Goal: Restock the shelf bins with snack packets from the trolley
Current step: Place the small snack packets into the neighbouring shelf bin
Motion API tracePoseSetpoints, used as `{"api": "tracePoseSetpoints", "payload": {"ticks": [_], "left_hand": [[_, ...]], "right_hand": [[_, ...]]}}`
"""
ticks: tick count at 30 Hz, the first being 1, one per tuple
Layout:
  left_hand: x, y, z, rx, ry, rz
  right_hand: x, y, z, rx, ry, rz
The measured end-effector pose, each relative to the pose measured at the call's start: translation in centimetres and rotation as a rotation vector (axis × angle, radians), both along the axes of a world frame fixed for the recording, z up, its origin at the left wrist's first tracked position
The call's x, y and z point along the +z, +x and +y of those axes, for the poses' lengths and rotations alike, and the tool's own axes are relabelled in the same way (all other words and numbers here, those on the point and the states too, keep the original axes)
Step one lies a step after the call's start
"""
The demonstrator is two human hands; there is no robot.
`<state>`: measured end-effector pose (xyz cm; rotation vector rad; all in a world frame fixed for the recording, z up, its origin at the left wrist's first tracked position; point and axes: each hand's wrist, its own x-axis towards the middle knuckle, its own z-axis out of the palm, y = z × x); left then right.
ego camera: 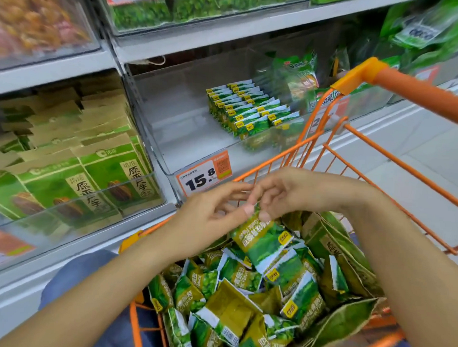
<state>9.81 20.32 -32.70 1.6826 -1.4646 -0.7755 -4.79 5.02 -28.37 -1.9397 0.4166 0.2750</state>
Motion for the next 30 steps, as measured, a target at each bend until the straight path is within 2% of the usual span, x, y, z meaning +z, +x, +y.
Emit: {"api": "tracePoseSetpoints", "payload": {"ticks": [3,8,10,12,15,17,19,21,23,28,30], "left_hand": [[-0.3,-0.3,0.1,-0.011,0.058,0.146],[0.7,-0.8,0.0,0.215,-0.259,0.223],[1.2,-0.7,0.2,0.312,-0.354,0.295],[1.6,-0.7,0.1,0.366,-0.371,0.354],[1.9,-0.8,-0.3,0.330,-0.369,0.480],[2.0,-0.7,-0.6,0.315,-0.365,0.502],[1.9,-0.4,-0.7,0.333,-0.364,0.484],[2.3,-0.2,-0.8,0.335,-0.357,0.420],[3.0,0.2,-0.9,0.320,-0.343,0.281],[5.7,2.1,-2.4,0.174,-0.291,-0.385],[7.0,2.5,-3.3,0.211,-0.337,-0.530]], "right_hand": [[0.5,-0.5,-0.4,-0.120,0.046,-0.236],[0.3,0.7,0.5,-0.458,-0.036,-0.594],[0.2,0.9,0.3,-0.553,0.000,-0.610],[0.3,0.8,0.3,-0.507,0.046,-0.546],[-0.2,1.1,1.4,-0.366,-0.073,-0.522],[-0.5,1.3,2.0,-0.385,-0.137,-0.554],[-0.6,1.3,2.1,-0.437,-0.099,-0.573],[-0.3,1.3,1.8,-0.461,-0.092,-0.591],[-0.1,1.2,1.5,-0.469,-0.160,-0.616],[-0.5,1.4,1.1,-0.516,-0.288,-0.637],[-0.3,1.2,1.0,-0.635,-0.284,-0.679]]}}
